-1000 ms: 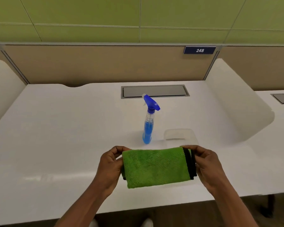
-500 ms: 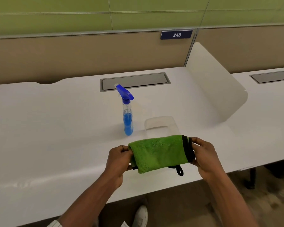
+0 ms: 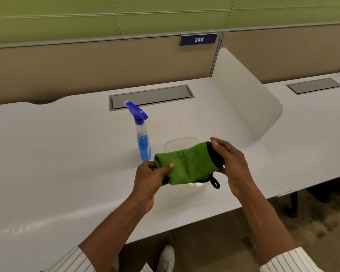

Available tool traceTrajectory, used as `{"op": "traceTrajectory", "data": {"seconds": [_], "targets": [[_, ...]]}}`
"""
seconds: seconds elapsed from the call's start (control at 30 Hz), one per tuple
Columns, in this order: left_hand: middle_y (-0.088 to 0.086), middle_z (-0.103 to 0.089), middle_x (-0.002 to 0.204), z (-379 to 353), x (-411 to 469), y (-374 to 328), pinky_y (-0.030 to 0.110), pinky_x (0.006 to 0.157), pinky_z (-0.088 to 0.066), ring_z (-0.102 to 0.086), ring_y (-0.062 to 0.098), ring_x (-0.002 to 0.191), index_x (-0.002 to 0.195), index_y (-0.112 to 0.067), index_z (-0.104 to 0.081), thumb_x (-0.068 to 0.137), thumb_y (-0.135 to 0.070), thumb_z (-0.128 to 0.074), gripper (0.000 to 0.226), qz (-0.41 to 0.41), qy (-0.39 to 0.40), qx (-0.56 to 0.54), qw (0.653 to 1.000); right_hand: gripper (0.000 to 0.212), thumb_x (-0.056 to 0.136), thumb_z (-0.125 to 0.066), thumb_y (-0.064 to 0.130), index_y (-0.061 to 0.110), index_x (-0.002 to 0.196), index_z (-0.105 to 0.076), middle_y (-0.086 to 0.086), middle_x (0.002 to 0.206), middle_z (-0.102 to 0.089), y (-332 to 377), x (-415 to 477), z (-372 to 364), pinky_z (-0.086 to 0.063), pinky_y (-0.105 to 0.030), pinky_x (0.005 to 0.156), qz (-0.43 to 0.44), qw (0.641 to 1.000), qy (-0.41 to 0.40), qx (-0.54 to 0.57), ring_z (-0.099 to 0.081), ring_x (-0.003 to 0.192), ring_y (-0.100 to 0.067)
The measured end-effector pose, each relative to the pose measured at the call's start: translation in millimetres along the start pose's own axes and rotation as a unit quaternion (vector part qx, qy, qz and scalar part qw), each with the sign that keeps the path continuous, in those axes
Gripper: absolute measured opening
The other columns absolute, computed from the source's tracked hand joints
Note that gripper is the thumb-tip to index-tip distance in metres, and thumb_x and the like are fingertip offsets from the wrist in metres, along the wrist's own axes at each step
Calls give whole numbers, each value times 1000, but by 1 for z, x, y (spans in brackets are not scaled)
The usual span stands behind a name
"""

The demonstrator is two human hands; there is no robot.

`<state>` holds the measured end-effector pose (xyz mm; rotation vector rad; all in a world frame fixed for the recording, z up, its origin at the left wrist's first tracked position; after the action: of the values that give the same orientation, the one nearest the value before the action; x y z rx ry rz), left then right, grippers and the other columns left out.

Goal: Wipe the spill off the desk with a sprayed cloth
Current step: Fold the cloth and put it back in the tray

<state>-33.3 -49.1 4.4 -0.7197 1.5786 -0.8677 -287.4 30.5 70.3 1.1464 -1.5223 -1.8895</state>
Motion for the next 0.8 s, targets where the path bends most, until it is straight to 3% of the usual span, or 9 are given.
{"op": "traceTrajectory", "data": {"seconds": [0.13, 0.33, 0.43, 0.53, 0.67, 0.8], "targets": [[23, -79, 111, -3, 11, -9, 43, 77, -70, -82, 32, 96, 116, 3, -64, 85, -7, -92, 43, -32, -2, 13, 999, 39, 89, -80, 22, 36, 125, -74, -13, 110, -78, 0, 23, -1, -59, -43, 102, 29, 999, -9, -14, -76, 109, -22], [23, -78, 103, -5, 26, 1, 54, 82, -70, -82, 35, 93, 106, -1, -64, 79, -6, -96, 42, -40, -21, 61, 997, 47, 86, -80, 34, 37, 132, -70, -4, 117, -78, -17, 47, -4, -56, -44, 107, 49, 996, -23, -67, -74, 113, -17], [22, -78, 101, -8, 29, 9, 52, 79, -70, -81, 35, 92, 102, -3, -65, 75, -10, -99, 44, -29, -25, 99, 994, 49, 83, -77, 45, 43, 131, -68, 0, 115, -77, -27, 51, -3, -56, -47, 106, 63, 990, -34, -125, -72, 113, -18], [14, -80, 97, -10, 31, 17, 51, 79, -70, -82, 31, 88, 97, -8, -68, 69, -22, -101, 46, -22, -28, 160, 986, 42, 92, -74, 37, 40, 133, -67, 3, 116, -73, -31, 48, -3, -57, -41, 99, 80, 980, -48, -174, -70, 107, -18], [6, -78, 88, -18, 30, 15, 47, 80, -68, -79, 27, 84, 88, -14, -70, 72, -24, -100, 35, -51, -34, 261, 963, 43, 96, -72, 33, 34, 138, -64, 9, 114, -68, -36, 41, -8, -50, -30, 88, 105, 967, -57, -227, -64, 92, 1], [5, -79, 89, -30, 24, 4, 36, 85, -61, -75, 26, 87, 88, -12, -75, 84, -22, -92, 21, -101, -42, 371, 922, 42, 93, -76, 29, 25, 134, -68, 3, 114, -74, -45, 39, -12, -60, -39, 91, 144, 947, -70, -277, -71, 99, -19]]}}
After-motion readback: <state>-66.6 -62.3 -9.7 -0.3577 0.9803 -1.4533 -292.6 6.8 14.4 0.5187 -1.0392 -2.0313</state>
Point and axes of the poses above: each hand's wrist, its own x-axis towards the middle knuckle, its own z-axis out of the back of the hand, y = z × x, the point moved 10 cm from there along x, towards the middle knuckle
